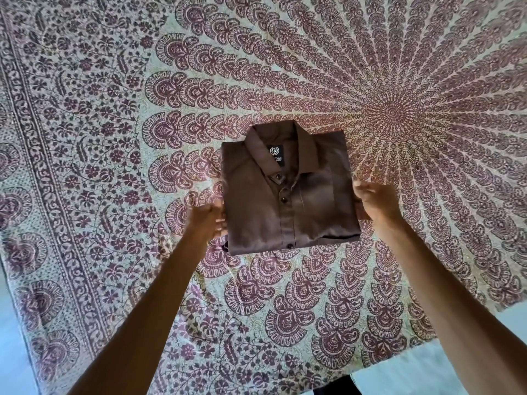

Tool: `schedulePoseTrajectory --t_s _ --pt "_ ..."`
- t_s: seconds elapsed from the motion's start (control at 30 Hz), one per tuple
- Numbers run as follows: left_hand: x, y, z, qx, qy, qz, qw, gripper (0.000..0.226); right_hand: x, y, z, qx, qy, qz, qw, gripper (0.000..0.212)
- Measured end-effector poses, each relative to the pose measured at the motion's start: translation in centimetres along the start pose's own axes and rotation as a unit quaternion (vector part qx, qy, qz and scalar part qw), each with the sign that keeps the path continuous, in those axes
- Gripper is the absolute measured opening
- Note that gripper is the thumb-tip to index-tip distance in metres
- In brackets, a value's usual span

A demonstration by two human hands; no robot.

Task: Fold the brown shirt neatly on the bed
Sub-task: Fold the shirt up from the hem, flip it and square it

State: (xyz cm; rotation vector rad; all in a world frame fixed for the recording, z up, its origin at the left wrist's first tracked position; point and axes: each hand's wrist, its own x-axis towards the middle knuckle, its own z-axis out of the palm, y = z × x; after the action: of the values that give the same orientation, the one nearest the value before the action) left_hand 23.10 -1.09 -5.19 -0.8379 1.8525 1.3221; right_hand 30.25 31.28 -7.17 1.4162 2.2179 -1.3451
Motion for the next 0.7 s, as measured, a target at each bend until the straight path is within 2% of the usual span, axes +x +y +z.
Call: schedulePoseTrajectory --t_s 0.13,0.2,0.27,0.37,0.47,0.53,0.63,0.7 --pt "-1.3 -3.0 -0.5 0.045 -0.034 -0.024 0.998 0.010 -2.1 1.5 -0.3 -0.025 -0.048 0.004 0.999 0.028" --pt "-1.4 -4.1 -0.4 0.053 -0.034 -0.012 0.998 0.017 -3.1 1.7 -0.1 -0.024 -0.044 -0.025 0.998 0.026" --pt "-1.4 -4.5 -0.2 0.044 0.015 0.010 0.999 0.021 -4.1 1.6 0.2 -0.026 -0.001 -0.052 0.998 0.025" --pt "-2.2 -4.3 0.8 0.114 0.155 0.122 0.974 0.019 -4.5 1.4 0.7 -0.024 0.080 -0.047 0.995 0.022" --pt "-3.6 -4.3 2.0 0.148 0.190 0.175 0.955 0.010 -4.7 1.0 1.3 -0.020 0.098 -0.032 0.994 0.022" --pt "-3.3 -4.9 1.7 0.112 0.158 0.138 0.971 0.010 -4.7 0.8 1.3 -0.006 0.096 -0.029 0.995 0.019" --pt "-2.5 -5.3 0.1 -0.061 0.069 0.028 0.995 0.016 -4.7 1.4 0.4 0.012 0.092 0.000 0.996 0.017" --pt "-2.3 -5.8 -0.8 -0.052 0.020 0.007 0.998 0.018 -4.7 2.2 0.0 0.025 0.069 0.001 0.997 0.018"
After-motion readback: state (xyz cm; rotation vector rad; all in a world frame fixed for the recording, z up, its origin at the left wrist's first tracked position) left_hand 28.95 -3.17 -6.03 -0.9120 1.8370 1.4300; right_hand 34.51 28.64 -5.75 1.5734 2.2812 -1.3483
